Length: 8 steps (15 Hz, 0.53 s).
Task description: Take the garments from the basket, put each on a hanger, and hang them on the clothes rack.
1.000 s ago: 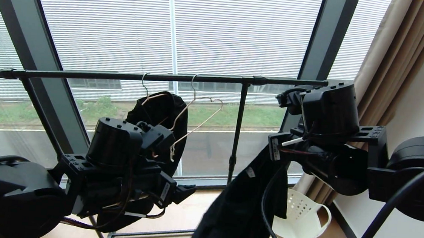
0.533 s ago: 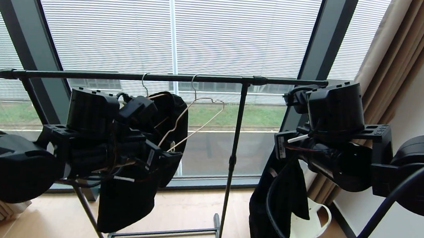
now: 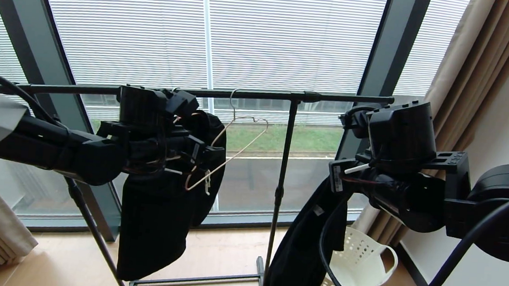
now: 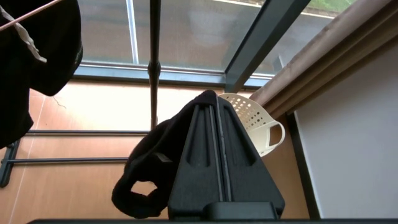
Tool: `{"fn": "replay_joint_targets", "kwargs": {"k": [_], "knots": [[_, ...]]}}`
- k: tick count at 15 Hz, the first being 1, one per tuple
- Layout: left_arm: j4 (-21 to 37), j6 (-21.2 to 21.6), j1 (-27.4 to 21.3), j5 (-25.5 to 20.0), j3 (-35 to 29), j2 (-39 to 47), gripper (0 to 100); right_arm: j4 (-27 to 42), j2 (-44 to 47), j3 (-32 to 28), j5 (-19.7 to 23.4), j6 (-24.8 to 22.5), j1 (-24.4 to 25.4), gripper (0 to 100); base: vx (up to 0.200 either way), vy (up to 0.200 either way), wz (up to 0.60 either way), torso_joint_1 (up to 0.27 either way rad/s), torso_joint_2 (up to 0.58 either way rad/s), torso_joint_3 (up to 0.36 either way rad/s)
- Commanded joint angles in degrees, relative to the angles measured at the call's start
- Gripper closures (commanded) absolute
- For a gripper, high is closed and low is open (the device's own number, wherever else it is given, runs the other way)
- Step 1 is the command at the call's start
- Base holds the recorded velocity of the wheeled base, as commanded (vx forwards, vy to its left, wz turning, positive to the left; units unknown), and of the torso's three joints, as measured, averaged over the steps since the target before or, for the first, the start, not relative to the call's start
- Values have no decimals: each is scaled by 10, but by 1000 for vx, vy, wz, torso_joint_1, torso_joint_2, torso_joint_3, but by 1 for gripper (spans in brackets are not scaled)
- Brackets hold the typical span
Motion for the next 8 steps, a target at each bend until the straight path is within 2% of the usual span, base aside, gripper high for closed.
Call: {"fn": "replay_joint_targets", "kwargs": {"k": [1,8], "knots": [[0,0,2,0,-48,60,0,0,-1,2,0,0,0,100,0,0,0,0,0,0],[1,-3,1,3,-131,141,0,-1,-1,2,0,0,0,100,0,0,0,0,0,0]]}}
